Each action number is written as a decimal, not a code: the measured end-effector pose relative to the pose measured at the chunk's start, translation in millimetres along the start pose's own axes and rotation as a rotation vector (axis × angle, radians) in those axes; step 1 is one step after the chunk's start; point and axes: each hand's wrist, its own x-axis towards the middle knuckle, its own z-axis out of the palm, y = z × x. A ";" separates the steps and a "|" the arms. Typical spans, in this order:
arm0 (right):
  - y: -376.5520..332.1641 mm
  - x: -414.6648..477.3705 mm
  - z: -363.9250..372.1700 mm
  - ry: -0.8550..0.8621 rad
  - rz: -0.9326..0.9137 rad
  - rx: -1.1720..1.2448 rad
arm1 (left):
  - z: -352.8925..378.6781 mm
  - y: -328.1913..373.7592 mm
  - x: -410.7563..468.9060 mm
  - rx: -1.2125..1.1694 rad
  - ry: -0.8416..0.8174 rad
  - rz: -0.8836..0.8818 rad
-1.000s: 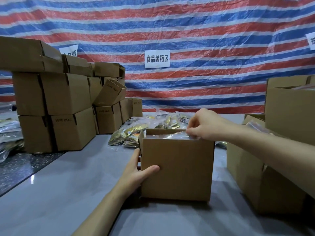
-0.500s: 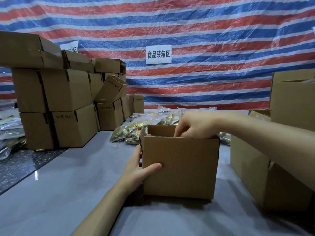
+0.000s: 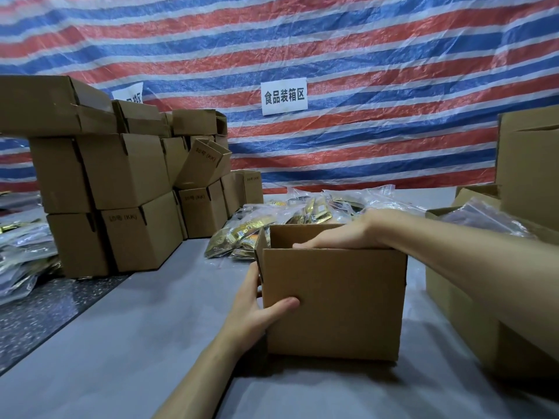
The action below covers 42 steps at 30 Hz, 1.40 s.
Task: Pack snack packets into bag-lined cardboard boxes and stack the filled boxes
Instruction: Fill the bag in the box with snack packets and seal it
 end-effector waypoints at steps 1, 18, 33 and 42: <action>1.6 3.0 -1.6 0.011 0.009 -0.011 | 0.0 -0.8 0.4 -0.002 0.003 -0.002; 53.9 59.3 25.2 1.390 -0.777 0.912 | -11.3 -8.1 13.7 -0.156 0.345 -0.010; 134.7 130.5 64.7 0.795 -0.228 0.072 | -15.0 -17.2 20.0 -0.183 0.364 -0.058; 133.6 117.7 64.0 0.798 -0.167 -0.029 | -15.1 -18.3 19.1 -0.198 0.364 -0.043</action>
